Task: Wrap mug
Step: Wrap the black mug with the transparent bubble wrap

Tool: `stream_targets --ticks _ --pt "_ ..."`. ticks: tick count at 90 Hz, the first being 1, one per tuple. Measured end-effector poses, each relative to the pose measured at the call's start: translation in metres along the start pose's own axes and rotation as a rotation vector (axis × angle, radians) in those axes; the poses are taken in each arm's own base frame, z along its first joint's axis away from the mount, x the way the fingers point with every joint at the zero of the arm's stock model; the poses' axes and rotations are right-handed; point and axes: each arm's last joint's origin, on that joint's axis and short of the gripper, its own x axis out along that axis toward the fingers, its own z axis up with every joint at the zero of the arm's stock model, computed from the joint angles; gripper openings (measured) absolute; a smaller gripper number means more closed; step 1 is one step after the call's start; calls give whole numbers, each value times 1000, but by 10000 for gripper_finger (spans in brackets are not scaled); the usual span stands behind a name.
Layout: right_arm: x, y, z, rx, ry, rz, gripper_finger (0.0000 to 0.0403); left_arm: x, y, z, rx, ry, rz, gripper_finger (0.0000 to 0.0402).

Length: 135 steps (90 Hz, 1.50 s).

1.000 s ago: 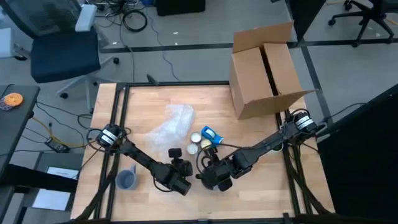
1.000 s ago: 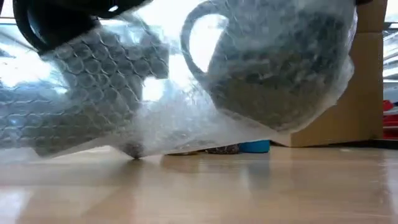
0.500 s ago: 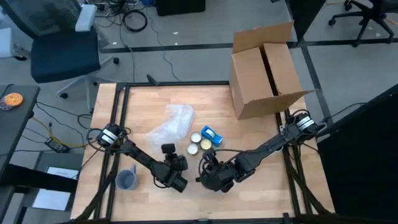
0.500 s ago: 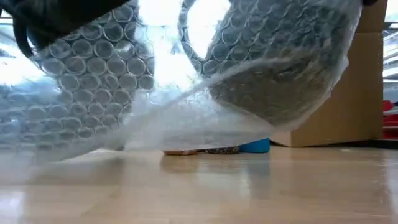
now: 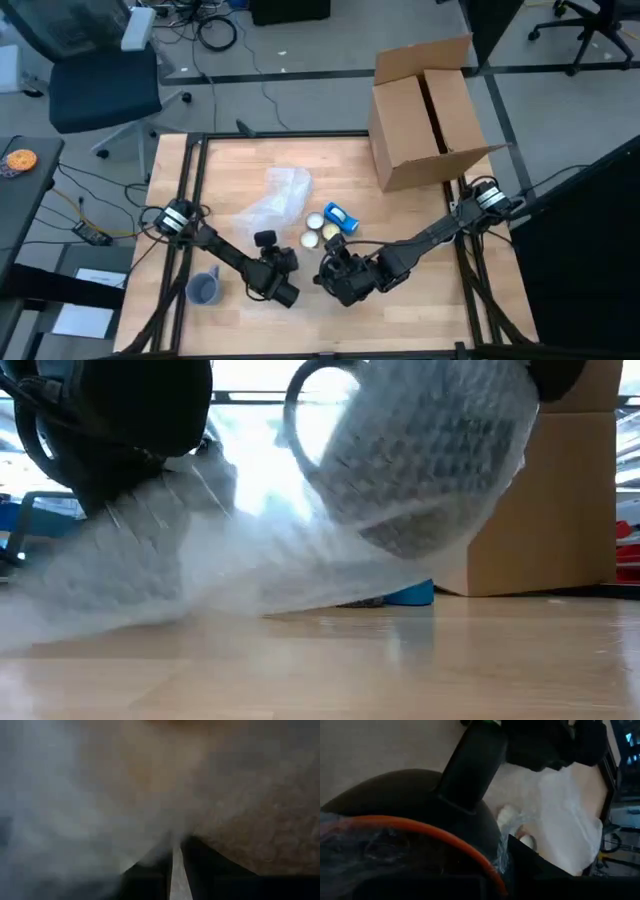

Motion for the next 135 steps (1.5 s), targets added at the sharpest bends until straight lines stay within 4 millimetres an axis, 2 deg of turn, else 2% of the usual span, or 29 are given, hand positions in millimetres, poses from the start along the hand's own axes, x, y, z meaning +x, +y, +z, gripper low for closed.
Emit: stream_targets --ticks 17,52,93,135 --pt "7 -2 -4 71 -23 106 7 -1 -1 0 -12 14 -24 29" --pt "24 1 -21 40 17 193 9 -2 -2 2 -22 19 -45 29" --pt "33 -14 -25 353 2 252 38 -2 -2 2 -21 18 -52 29" --pt "34 -14 -24 320 -12 267 43 -2 -2 2 -21 18 -51 29"
